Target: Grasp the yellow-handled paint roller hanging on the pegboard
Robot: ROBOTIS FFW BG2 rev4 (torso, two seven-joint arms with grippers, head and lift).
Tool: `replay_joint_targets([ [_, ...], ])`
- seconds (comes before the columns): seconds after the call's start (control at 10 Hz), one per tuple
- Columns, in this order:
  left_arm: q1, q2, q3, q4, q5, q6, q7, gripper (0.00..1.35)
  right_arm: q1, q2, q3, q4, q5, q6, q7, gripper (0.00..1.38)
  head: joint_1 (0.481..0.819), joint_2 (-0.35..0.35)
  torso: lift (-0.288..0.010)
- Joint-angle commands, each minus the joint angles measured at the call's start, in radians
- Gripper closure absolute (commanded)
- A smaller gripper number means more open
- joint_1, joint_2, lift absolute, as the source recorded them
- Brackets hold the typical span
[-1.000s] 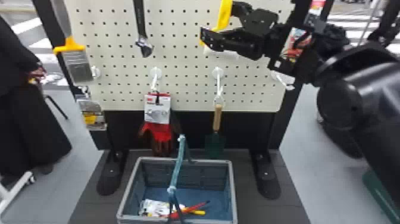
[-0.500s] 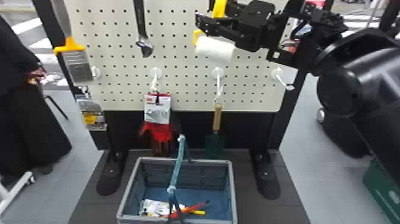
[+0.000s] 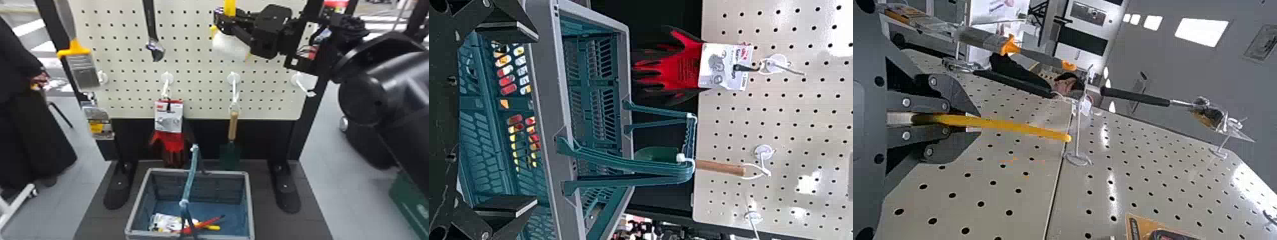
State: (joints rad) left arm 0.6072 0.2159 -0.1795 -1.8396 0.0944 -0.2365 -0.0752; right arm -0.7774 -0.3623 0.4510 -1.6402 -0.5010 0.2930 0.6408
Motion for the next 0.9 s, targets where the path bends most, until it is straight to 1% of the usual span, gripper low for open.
replay_joint_targets([
  [0.0,0.001,0.002,0.000,0.000,0.001,0.000,0.000,0.16,-0.002,0.000,0.000,-0.001,0.001,0.000,0.000,1.18,0.549,0.000,-0.100],
  [0.1,0.003,0.002,0.000,0.000,0.002,0.000,0.000,0.16,-0.002,0.000,0.000,-0.001,0.001,0.000,-0.001,1.21,0.549,0.000,-0.100],
  [0.8,0.005,0.002,-0.003,0.002,0.002,0.000,0.000,0.16,0.005,0.002,0.000,0.007,-0.014,0.000,0.000,1.21,0.549,0.000,-0.100],
])
